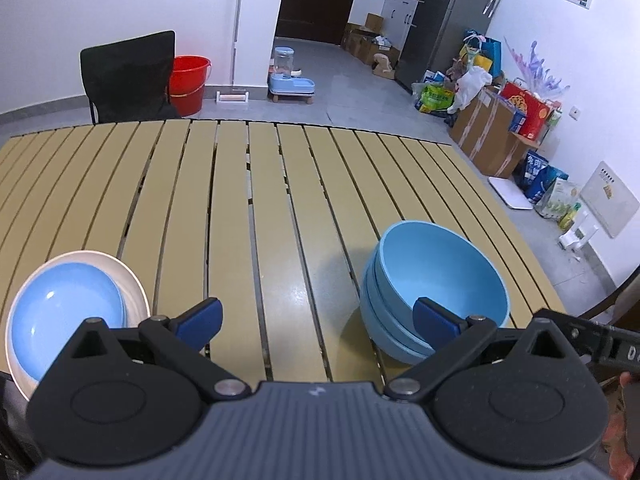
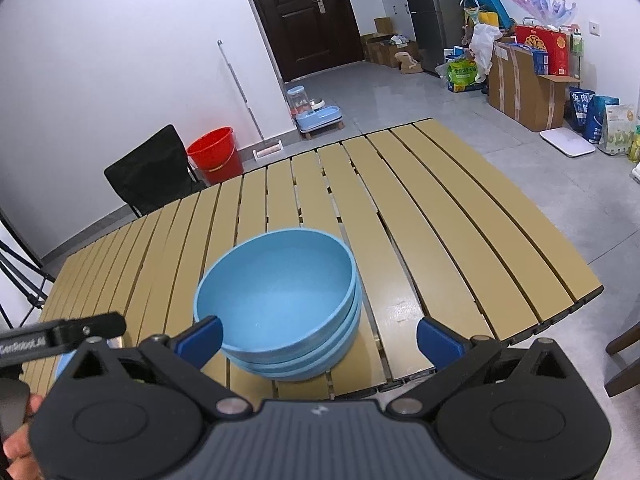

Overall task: Organize plates and bowls
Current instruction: 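Close both grippers on the rim of the nested bowl stack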

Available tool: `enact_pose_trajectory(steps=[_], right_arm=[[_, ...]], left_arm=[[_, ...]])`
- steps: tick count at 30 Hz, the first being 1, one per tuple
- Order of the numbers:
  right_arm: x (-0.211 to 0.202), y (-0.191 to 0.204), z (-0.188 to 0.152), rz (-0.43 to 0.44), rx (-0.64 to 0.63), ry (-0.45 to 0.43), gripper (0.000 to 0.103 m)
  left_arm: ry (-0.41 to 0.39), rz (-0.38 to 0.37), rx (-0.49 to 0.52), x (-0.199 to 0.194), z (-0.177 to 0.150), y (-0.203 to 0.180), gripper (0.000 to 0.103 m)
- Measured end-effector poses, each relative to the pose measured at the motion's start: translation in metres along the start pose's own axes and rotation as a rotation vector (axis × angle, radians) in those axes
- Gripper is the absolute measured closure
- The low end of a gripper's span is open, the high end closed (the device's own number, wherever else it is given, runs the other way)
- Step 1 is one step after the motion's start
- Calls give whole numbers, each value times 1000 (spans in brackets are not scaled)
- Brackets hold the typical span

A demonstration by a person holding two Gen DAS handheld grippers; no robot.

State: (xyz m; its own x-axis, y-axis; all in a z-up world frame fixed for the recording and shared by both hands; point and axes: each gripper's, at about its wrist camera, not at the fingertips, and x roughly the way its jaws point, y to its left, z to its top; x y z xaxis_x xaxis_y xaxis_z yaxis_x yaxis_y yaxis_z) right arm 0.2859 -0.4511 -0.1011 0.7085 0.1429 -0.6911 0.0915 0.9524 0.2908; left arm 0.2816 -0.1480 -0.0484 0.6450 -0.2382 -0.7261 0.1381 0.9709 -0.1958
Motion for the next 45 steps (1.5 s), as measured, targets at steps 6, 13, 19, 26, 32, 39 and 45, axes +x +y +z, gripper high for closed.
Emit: enact_pose_trajectory(steps=[6, 13, 19, 26, 32, 39, 45], right_arm=[[4, -7, -4, -1, 16, 5, 0], [24, -20, 1, -1, 62, 26, 0], [51, -25, 7, 0, 88, 63, 0], [84, -32, 6, 6, 131, 129, 2], [101, -36, 7, 5, 165, 158, 11], [120, -37, 4, 24, 204, 198, 27], [127, -40, 1, 42, 234, 228, 45]], left_arm=[[19, -34, 4, 6, -1, 0, 0], [54, -55, 22, 27, 3, -8, 0], [107, -83, 31, 51, 13, -11, 0], [185, -117, 35, 88, 22, -18, 0], [223, -123, 36, 110, 23, -23, 0], [280, -108, 29, 127, 21, -23, 16], [336, -109, -3, 140, 21, -24, 30]])
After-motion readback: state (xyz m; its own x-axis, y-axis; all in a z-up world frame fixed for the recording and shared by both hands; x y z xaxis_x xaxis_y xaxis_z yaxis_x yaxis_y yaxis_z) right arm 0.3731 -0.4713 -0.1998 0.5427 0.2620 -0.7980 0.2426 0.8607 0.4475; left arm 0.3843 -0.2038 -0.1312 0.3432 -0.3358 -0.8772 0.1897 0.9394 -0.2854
